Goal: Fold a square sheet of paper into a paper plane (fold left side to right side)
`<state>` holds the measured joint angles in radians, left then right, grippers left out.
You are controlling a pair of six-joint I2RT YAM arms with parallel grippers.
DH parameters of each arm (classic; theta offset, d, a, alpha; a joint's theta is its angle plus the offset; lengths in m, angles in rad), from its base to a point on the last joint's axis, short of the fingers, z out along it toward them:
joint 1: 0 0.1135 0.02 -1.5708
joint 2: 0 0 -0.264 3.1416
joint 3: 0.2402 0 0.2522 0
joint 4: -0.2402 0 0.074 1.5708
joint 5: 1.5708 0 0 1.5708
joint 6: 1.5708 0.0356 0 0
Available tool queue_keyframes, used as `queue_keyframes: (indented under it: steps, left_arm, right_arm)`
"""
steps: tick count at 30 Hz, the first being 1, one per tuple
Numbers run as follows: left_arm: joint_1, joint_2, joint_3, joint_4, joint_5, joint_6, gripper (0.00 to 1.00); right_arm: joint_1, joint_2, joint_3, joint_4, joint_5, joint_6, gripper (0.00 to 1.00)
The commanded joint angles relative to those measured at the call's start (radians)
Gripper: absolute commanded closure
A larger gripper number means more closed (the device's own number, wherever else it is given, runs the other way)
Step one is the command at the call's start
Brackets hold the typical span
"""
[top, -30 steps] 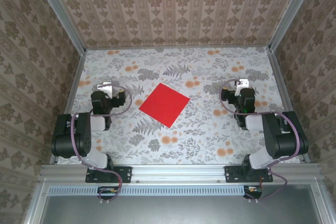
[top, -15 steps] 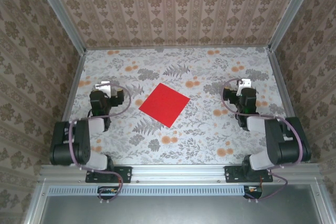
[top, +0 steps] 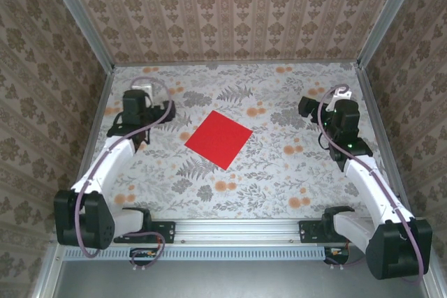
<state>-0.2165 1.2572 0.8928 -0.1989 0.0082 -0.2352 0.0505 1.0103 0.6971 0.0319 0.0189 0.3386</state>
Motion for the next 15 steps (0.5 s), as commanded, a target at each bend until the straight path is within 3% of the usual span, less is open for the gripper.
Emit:
queue_keyframes:
  steps: [1,8,15]
  left_arm:
    - [-0.119,0.100,0.083,-0.241,0.048,-0.017,0.07]
    - [-0.358,0.369,0.227,-0.303,0.119,-0.013,0.22]
    - [-0.457,0.561,0.360,-0.350,0.152,-0.018,0.38]
  right_arm:
    - [0.031,-0.018,0.018,-0.155,-0.062,0.067,0.00]
    - [0.072,0.007,0.040,-0.186,-0.041,0.064,0.00]
    - [0.096,0.015,0.051,-0.197,-0.027,0.057,0.00]
